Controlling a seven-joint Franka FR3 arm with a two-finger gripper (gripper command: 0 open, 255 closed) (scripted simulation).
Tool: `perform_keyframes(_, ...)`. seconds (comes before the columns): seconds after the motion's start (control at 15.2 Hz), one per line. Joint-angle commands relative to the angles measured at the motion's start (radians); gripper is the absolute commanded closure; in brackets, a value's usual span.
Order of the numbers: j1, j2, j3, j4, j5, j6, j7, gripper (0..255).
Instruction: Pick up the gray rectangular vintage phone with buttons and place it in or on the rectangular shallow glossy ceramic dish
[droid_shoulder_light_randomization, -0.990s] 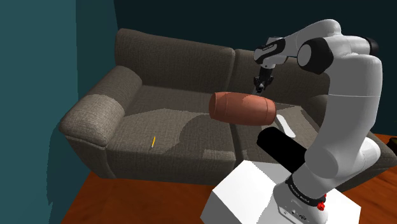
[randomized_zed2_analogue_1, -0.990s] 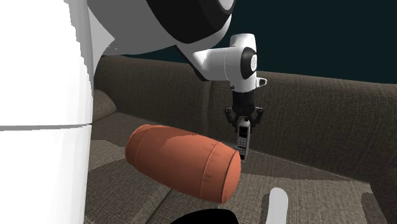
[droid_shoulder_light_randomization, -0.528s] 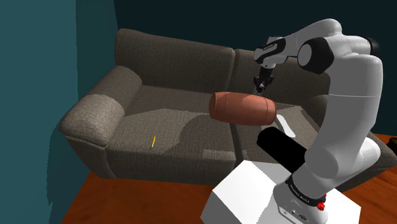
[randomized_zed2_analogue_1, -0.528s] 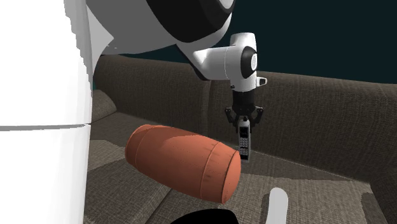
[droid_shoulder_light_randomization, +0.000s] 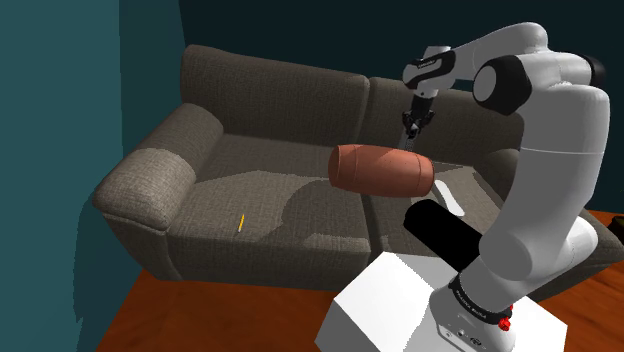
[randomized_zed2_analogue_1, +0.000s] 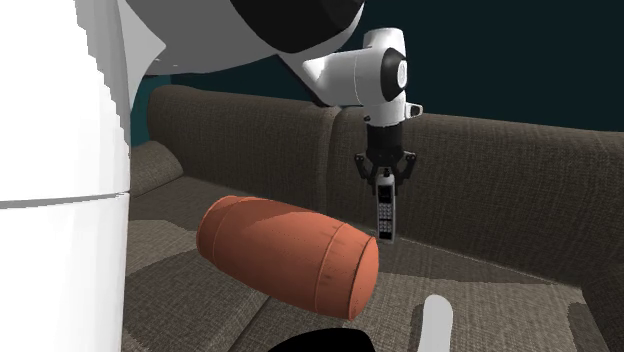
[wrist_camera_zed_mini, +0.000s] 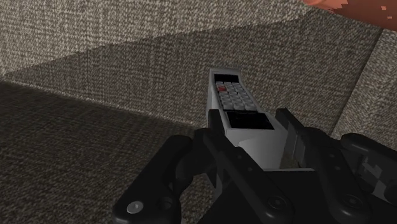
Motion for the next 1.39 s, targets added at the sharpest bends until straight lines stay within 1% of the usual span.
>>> perform_keyframes(0.0, 0.0, -0.01, -0.002, 0.012, -0.003, -0.021, -0.001, 255)
perform_keyframes(0.92, -0.001, -0.05, -0.011, 0.142, -0.016, -0.188, -0.008, 255)
perform_keyframes(1.12, 0.036, -0.191, -0.025, -0.055, -0.065, -0.126, 0.014, 255)
perform_keyframes(1.32, 0.062, -0.325, -0.033, -0.225, -0.119, -0.083, 0.043, 255)
